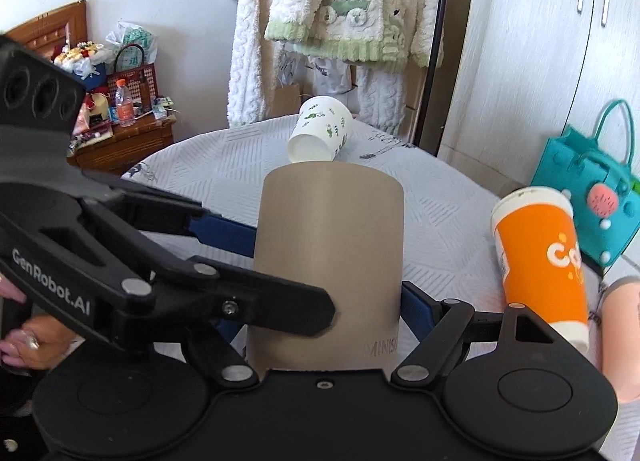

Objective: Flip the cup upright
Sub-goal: 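Lower the upright cup onto the table with the right gripper while the left gripper steadies it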

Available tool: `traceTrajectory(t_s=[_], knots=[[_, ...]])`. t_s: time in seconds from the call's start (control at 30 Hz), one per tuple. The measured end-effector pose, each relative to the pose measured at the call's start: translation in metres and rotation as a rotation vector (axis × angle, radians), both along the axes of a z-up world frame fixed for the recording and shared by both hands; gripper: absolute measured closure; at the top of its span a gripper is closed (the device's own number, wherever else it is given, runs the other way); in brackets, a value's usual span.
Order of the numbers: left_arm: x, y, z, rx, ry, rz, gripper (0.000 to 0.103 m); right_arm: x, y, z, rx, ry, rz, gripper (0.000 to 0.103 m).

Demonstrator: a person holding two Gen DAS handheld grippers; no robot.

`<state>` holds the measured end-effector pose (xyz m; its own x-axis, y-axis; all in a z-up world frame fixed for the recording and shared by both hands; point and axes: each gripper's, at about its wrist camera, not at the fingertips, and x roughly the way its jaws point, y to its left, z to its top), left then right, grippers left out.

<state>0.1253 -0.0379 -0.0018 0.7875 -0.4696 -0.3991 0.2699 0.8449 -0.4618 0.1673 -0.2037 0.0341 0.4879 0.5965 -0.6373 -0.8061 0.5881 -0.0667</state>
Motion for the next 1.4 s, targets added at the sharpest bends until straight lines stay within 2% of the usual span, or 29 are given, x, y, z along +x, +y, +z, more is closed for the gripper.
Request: traceTrajectory(t_s=[0.13,0.47,0.77,0.9,1.17,1.3,1.4], knots=[[0.011,0.007,0.003,0.006,0.001,-0.015,0.028,0.005,0.004,-0.001,0.027,-0.020,-0.016,0.021],[0.029,0.009,0.014,0.135,-0.099,-0.001,0.034,0.027,0.022,-0.010,0.072,-0.079,-0.052,0.021],[0.035,0.012,0.013,0.159,-0.149,-0.010,0.034,0.037,0.022,-0.016,0.146,-0.074,-0.091,0.022],[0.036,0.003,0.016,0.197,-0.177,-0.060,0.033,0.027,0.023,-0.023,0.147,-0.173,-0.146,0.021],[0.041,0.001,0.016,0.170,-0.173,-0.058,0.033,0.040,0.010,-0.020,0.196,-0.107,-0.172,0.021],[0.045,0.006,0.014,0.111,-0.141,-0.072,0.034,0.045,0.007,-0.021,0.229,-0.074,-0.185,0.021],[0.044,0.006,0.012,0.111,-0.136,-0.074,0.034,0.043,0.007,-0.023,0.233,-0.076,-0.188,0.021]])
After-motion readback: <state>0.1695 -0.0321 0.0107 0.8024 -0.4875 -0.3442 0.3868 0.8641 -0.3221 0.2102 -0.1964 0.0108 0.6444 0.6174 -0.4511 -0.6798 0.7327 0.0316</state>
